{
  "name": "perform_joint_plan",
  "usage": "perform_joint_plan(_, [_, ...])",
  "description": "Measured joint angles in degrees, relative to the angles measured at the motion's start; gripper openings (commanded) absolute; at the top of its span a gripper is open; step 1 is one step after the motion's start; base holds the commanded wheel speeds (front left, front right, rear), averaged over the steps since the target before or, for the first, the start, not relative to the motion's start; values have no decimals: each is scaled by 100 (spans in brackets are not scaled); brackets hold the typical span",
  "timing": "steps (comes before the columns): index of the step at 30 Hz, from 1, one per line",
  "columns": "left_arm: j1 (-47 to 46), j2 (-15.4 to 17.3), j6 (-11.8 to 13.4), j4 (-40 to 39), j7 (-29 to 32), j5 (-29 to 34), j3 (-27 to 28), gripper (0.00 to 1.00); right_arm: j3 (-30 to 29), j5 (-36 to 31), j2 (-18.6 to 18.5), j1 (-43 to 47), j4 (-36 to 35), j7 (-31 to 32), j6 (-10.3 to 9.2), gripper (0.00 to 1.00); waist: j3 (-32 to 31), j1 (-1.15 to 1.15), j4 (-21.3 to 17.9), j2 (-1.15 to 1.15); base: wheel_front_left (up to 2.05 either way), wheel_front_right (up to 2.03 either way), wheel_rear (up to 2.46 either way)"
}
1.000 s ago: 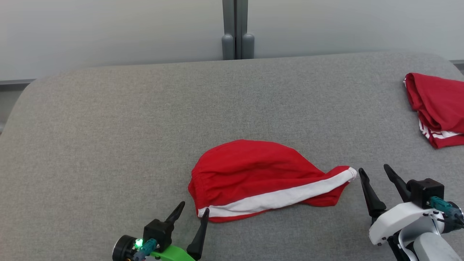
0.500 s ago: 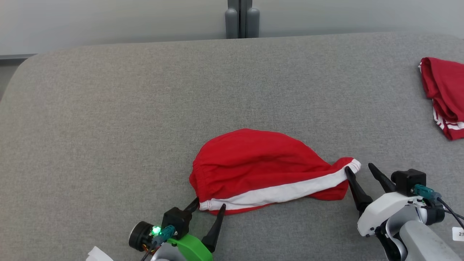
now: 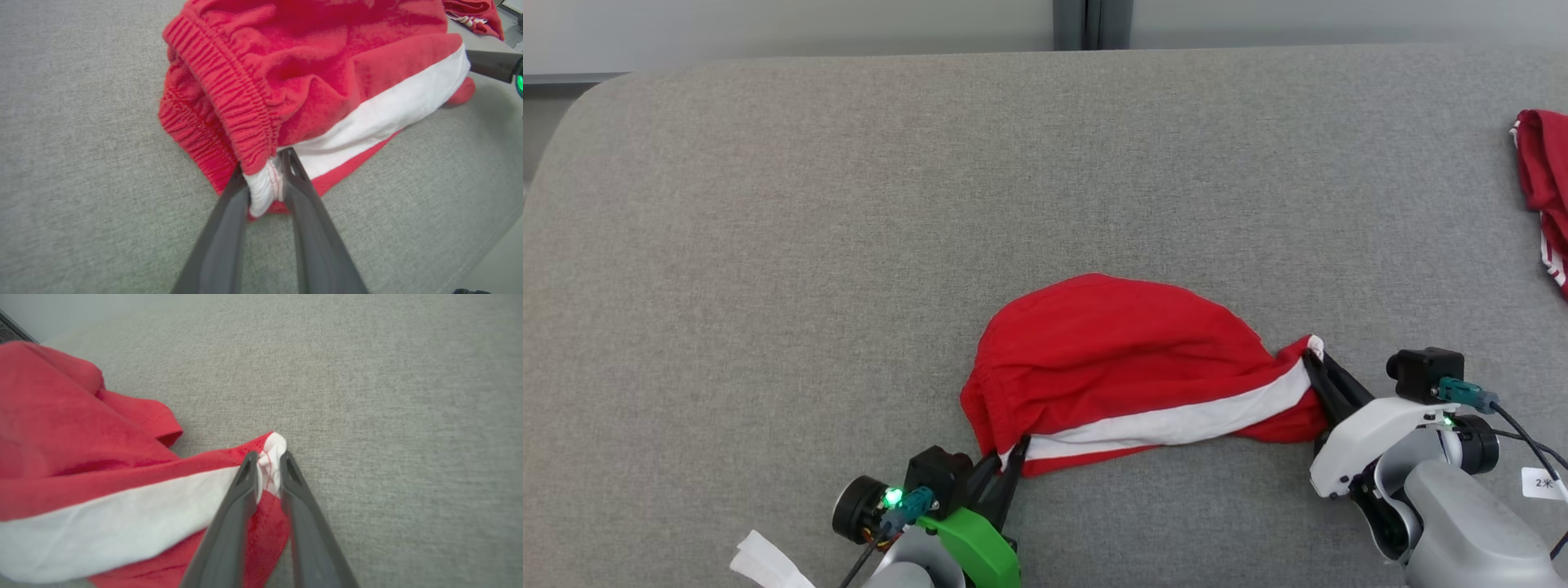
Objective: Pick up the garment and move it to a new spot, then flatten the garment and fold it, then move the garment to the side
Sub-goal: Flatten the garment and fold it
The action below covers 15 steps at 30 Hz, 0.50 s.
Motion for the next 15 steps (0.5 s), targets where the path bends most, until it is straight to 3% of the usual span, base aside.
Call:
perform_joint_plan(7, [-4, -1, 0, -346, 1, -205, -19, 0, -118, -76, -85, -29, -333, -7, 0, 0, -54, 0, 27, 0, 0, 0, 0])
perform_joint_plan(15, [-524, 280, -1, -959, 14, -790, 21, 0, -330, -235, -304, -52, -938, -8, 0, 0, -179, 0, -77, 0, 0, 0, 0])
